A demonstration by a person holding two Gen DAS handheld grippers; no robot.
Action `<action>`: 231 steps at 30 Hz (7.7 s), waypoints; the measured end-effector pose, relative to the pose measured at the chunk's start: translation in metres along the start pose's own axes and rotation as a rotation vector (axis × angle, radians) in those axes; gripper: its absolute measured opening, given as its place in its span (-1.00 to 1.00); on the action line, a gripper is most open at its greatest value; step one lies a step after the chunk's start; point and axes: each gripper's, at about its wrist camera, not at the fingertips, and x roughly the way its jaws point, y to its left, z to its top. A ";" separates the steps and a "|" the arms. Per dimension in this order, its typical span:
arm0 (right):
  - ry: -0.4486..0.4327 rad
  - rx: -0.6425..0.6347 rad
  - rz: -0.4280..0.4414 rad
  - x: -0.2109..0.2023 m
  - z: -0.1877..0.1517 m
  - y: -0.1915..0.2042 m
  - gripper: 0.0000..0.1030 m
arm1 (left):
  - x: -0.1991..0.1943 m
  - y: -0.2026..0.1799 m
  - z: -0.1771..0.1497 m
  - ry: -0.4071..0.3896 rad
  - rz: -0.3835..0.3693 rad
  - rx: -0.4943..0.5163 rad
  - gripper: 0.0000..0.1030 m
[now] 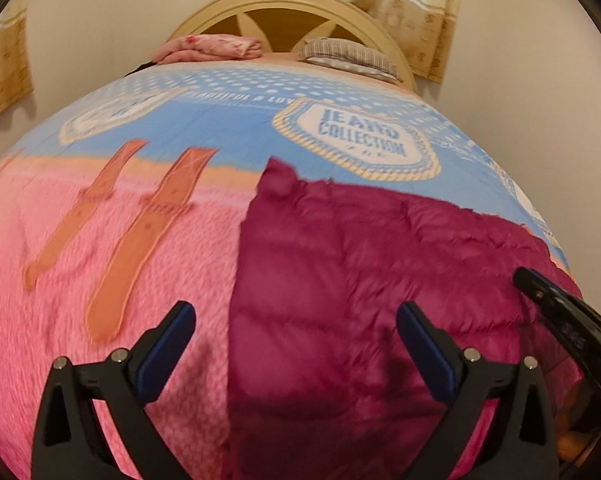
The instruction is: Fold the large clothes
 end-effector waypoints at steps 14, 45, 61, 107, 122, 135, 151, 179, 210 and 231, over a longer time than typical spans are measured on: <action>0.071 -0.032 -0.022 0.034 -0.022 -0.002 -0.69 | 0.024 -0.007 -0.016 0.062 0.010 -0.025 1.00; 0.063 0.003 0.022 0.032 -0.022 -0.012 -0.69 | -0.004 0.017 -0.054 -0.048 -0.414 -0.534 1.00; 0.067 0.122 0.149 0.013 0.014 -0.005 -0.69 | -0.023 0.030 -0.051 -0.091 -0.476 -0.613 0.95; 0.132 0.270 0.219 0.059 -0.009 -0.026 -0.70 | 0.046 0.003 0.039 0.248 -0.813 -0.380 -0.63; 0.264 0.570 0.604 0.064 -0.038 0.047 -0.71 | -0.050 -0.010 0.064 0.142 -0.678 -0.105 -0.65; 0.307 0.536 0.691 0.032 -0.017 -0.005 -0.78 | -0.051 -0.082 0.053 0.144 -0.519 0.109 -0.65; 0.102 0.670 0.528 -0.020 -0.048 -0.154 -0.77 | 0.028 -0.198 -0.011 0.245 -0.338 0.349 -0.60; 0.136 0.241 0.357 0.003 -0.012 -0.115 -0.80 | -0.108 -0.045 -0.006 -0.128 -0.501 0.229 0.83; 0.329 0.603 0.772 0.046 -0.053 -0.167 -0.80 | 0.007 -0.146 -0.015 -0.100 -0.350 0.485 0.79; 0.071 0.350 0.519 -0.049 0.007 -0.153 -0.40 | 0.012 -0.146 -0.014 -0.106 -0.315 0.480 0.82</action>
